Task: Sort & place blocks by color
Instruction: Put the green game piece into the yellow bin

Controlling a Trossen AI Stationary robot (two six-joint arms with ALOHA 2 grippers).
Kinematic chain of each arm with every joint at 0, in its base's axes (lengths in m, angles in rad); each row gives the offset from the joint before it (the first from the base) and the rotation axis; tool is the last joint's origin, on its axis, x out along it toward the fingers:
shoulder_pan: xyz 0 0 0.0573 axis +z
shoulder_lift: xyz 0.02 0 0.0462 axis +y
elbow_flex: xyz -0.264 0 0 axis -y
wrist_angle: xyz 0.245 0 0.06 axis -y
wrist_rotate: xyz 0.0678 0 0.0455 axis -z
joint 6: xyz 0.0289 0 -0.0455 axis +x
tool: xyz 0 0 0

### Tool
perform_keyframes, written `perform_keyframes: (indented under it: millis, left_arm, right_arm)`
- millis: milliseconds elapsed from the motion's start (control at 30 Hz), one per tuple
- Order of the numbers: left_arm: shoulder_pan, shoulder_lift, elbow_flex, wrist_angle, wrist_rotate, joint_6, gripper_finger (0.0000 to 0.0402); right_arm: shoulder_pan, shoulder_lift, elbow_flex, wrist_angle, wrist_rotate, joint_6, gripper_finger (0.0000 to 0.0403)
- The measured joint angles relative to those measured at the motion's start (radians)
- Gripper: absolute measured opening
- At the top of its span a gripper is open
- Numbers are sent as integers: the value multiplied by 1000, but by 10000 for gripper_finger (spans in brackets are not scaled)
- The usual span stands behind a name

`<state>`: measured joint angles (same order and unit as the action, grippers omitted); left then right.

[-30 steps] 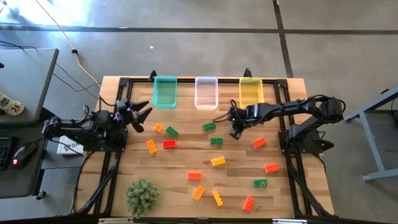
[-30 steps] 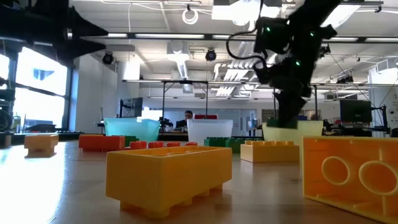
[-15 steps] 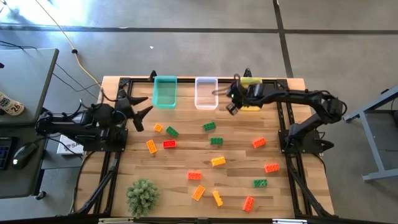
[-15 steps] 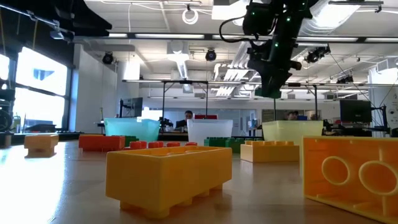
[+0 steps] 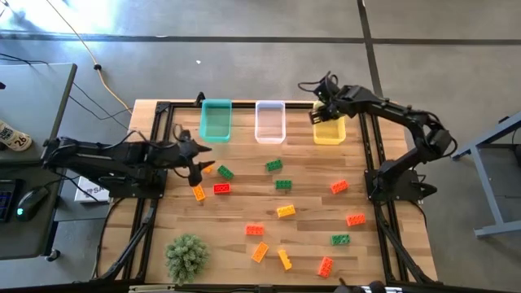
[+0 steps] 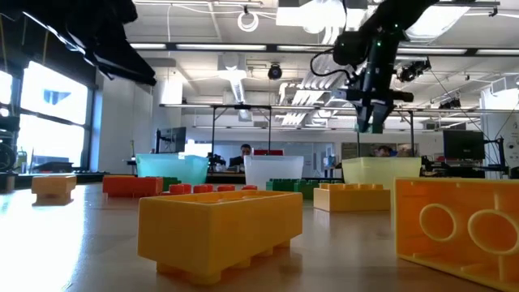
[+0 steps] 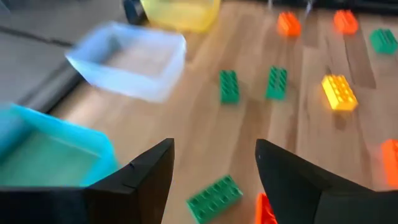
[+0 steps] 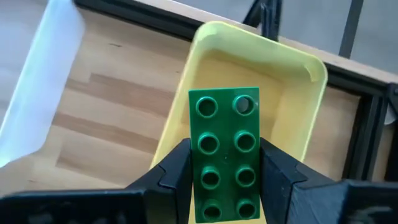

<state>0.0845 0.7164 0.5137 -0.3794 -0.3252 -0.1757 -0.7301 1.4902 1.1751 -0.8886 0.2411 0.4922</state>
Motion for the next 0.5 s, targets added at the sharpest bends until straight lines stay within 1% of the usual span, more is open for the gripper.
perform_keyframes:
  millis: [167,267,400,500]
  left_arm:
    - [0,100,0,0,89,-84,213]
    - [0,155,0,1,153,-111,213]
    - [0,228,2,-2,248,-145,213]
    - [0,285,46,-66,274,-153,213]
  right_arm:
    - [-78,2,0,-2,-123,-44,119]
    - [-116,2,0,-10,-155,-60,135]
    - [-149,2,0,-14,-194,-98,139]
    - [-163,2,0,-15,-195,-127,139]
